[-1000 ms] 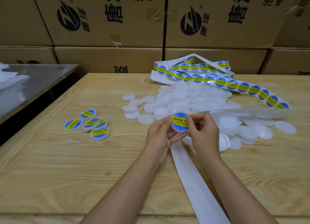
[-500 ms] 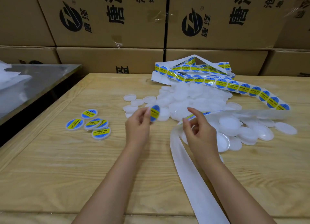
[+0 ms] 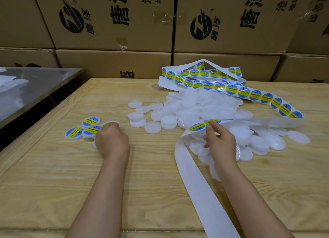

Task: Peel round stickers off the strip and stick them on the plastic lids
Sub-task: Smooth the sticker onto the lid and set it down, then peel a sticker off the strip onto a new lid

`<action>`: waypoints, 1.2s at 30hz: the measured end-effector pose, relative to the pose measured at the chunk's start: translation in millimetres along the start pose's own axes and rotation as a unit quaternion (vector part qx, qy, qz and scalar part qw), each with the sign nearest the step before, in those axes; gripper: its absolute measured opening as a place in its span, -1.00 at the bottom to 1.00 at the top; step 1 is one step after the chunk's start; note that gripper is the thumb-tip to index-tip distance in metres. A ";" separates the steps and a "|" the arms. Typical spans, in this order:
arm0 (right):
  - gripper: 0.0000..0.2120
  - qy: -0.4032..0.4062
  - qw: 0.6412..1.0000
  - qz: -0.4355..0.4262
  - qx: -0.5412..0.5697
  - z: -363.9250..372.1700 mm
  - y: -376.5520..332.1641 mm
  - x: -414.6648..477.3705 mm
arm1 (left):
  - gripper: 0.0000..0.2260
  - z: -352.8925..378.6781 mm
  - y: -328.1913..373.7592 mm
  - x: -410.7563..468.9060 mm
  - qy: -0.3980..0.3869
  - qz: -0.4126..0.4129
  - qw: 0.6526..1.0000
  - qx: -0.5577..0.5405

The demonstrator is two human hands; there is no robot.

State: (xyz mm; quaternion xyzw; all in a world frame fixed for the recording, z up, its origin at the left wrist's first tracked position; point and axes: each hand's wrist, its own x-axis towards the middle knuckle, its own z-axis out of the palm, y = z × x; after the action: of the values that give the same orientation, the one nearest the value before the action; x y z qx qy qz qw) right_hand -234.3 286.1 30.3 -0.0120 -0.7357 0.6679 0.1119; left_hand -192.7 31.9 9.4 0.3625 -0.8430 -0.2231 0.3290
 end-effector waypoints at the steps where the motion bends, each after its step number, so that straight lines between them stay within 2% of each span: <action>1: -0.78 0.004 1.000 0.005 0.010 -0.1 0.0 1.0 | -0.72 0.1 0.1 -1.0 -0.007 0.011 1.000 0.018; 4: -0.84 0.020 0.998 0.018 0.048 -2.4 0.5 3.5 | -0.65 0.5 11.6 -10.4 -0.008 0.079 0.995 0.052; 6: -0.92 0.027 0.997 0.021 0.062 -3.4 0.4 3.2 | -0.66 1.8 29.7 -23.0 -0.010 0.177 0.984 0.007; 7: -0.95 0.031 0.998 0.018 0.060 -2.8 0.0 2.8 | -0.69 3.3 39.8 -31.1 -0.012 0.238 0.971 -0.035; 9: -0.86 0.038 0.998 0.005 0.049 -1.0 -1.7 2.0 | -0.72 6.4 56.6 -49.0 -0.022 0.326 0.936 -0.128; 12: -0.79 0.014 0.998 -0.016 0.066 0.1 -4.0 -0.4 | -0.74 9.2 71.9 -70.2 -0.061 0.388 0.898 -0.200; 15: -0.73 -0.020 0.996 -0.055 0.072 2.2 -6.0 -6.0 | -0.73 10.7 78.7 -81.0 -0.108 0.405 0.877 -0.236; 22: -0.53 -0.094 0.990 -0.103 0.033 6.8 -10.8 -9.8 | -0.65 8.2 80.0 -82.8 -0.200 0.350 0.873 -0.276; 26: -0.53 -0.127 0.987 -0.096 0.018 6.8 -9.8 -10.9 | -0.60 9.9 77.7 -79.8 -0.201 0.331 0.881 -0.271; 31: -0.67 -0.159 0.982 -0.063 0.083 6.3 -13.0 -13.1 | -0.62 10.9 75.7 -77.0 -0.190 0.322 0.885 -0.277; 36: -0.66 -0.162 0.983 -0.053 0.074 7.6 -15.7 -16.4 | -0.71 10.9 71.7 -73.2 -0.146 0.373 0.883 -0.244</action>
State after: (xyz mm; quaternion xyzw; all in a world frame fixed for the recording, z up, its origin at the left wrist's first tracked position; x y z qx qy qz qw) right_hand -217.6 274.3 42.7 0.1436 -0.6925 0.7065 0.0270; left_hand -195.6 134.6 17.2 -0.1073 -0.8732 -0.3328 0.3396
